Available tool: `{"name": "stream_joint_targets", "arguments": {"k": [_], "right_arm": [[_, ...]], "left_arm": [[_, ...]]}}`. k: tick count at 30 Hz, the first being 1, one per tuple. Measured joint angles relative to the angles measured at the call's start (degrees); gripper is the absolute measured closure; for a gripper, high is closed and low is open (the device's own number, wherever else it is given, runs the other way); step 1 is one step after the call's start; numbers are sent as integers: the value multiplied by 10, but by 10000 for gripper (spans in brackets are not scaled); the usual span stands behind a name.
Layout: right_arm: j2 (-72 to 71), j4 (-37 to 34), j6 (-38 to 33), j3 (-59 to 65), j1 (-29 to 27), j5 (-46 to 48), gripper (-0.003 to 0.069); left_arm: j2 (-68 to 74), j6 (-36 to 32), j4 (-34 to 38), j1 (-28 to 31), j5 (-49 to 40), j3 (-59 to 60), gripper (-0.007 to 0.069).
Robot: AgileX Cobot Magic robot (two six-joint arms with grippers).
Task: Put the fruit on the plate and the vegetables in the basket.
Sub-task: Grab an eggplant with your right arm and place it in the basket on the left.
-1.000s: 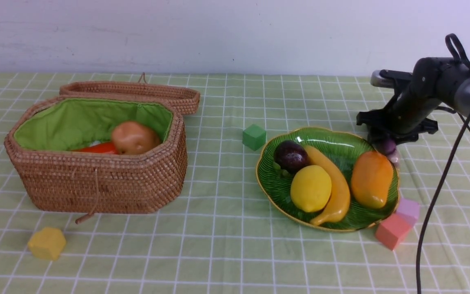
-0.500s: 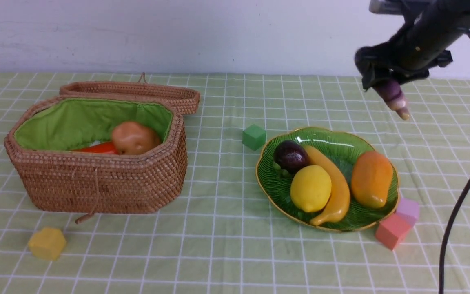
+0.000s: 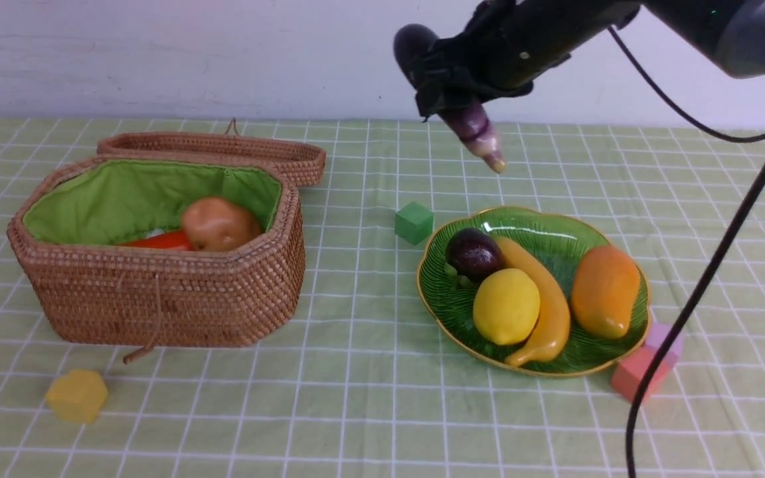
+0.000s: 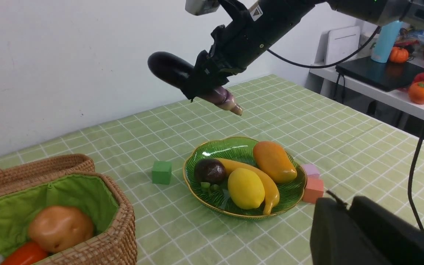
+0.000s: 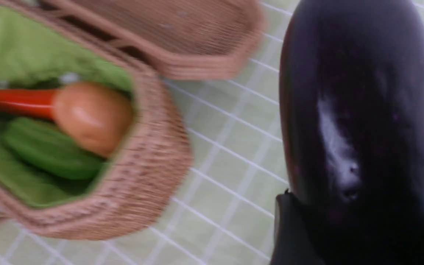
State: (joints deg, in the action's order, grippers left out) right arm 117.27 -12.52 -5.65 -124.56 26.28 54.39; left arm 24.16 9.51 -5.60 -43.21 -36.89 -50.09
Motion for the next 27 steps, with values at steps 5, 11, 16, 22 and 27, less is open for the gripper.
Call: {"name": "stream_joint_targets", "arguments": {"k": [5,11,16,22,27], "right_arm": [[0,-18,-1,0,51,-40,288],[0,-47,-27,0,99,-120,288],[5,-96,-91,0,133,-212,288],[42,-153,-190,0,161,-313,288],[86,-172,-209,0,165,-348,288]], "left_arm": [[0,57,-61,0,0,0,568],[0,183,-199,0,-22,0,567],[0,280,-286,0,-55,0,567],[0,325,-330,0,-63,0,564],[0,328,-333,0,-63,0,564]]}}
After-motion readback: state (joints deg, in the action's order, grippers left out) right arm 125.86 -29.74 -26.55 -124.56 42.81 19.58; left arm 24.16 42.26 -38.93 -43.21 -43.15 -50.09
